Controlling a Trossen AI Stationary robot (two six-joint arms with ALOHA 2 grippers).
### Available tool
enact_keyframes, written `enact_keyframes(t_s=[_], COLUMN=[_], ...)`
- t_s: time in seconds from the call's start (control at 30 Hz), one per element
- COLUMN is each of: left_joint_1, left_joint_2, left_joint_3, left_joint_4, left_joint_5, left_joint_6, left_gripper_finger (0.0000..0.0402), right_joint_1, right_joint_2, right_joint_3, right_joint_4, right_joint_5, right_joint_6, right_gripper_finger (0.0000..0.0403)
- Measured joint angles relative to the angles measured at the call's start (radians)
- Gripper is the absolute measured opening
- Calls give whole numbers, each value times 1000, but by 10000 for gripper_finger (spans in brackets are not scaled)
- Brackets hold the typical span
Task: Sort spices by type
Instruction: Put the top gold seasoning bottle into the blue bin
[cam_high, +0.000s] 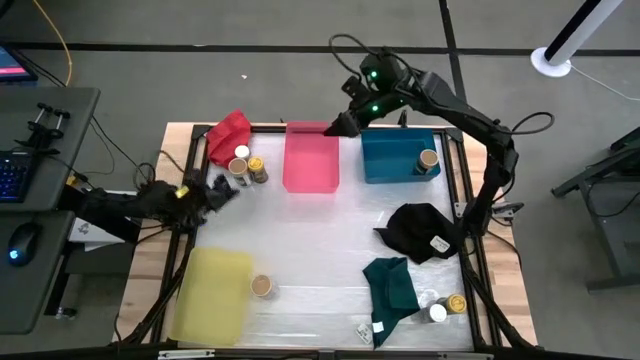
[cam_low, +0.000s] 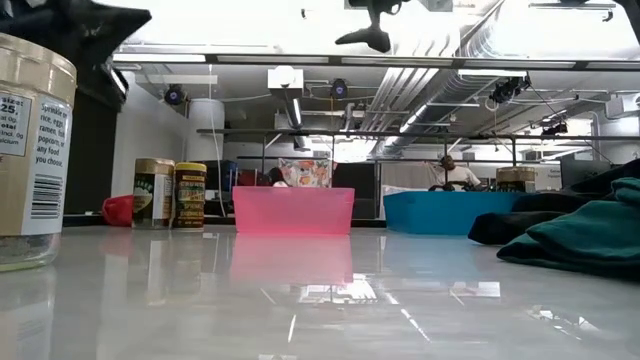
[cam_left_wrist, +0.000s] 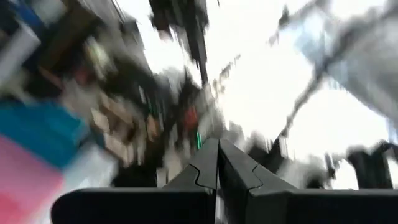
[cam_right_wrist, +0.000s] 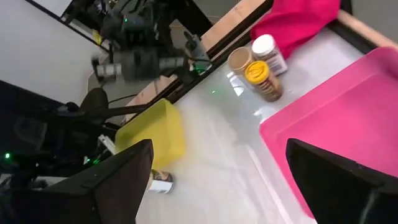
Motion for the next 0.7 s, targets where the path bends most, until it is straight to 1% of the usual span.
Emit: enact_keyframes(t_s=[0.03,0.07,0.17,0.23,0.3,0.4,0.47,0.53,0.57,0.63,0.7], left_joint_1=[10,23,64,98,135,200,248,298,325,375,425], left_joint_2=[10,24,109,198,304,471,582,685,735,829,922], left_joint_3=[21,54,200,336,494,717,836,917,944,979,999], left_joint_4=[8,-16,-218,-417,-638,-996,-1197,-1369,-1428,-1512,-1553], left_joint_5=[-51,-70,-43,-7,6,-14,-45,-52,-51,-28,-18], left_joint_6=[-16,-20,-15,36,104,187,193,153,137,106,91], left_gripper_finger=[6,14,55,96,138,200,237,269,282,300,309], right_joint_1=[7,13,23,20,10,-9,-21,-28,-32,-33,-37], right_joint_2=[0,0,0,0,0,0,0,0,0,0,0], right_joint_3=[0,0,0,0,0,0,0,0,0,-1,-1], right_joint_4=[0,1,2,6,19,24,19,5,-4,-26,-50], right_joint_5=[0,0,2,7,7,6,2,0,-2,-4,-5], right_joint_6=[1,0,-13,-30,-34,-36,-58,-85,-102,-134,-168], right_gripper_finger=[362,362,362,362,362,362,362,362,362,362,362])
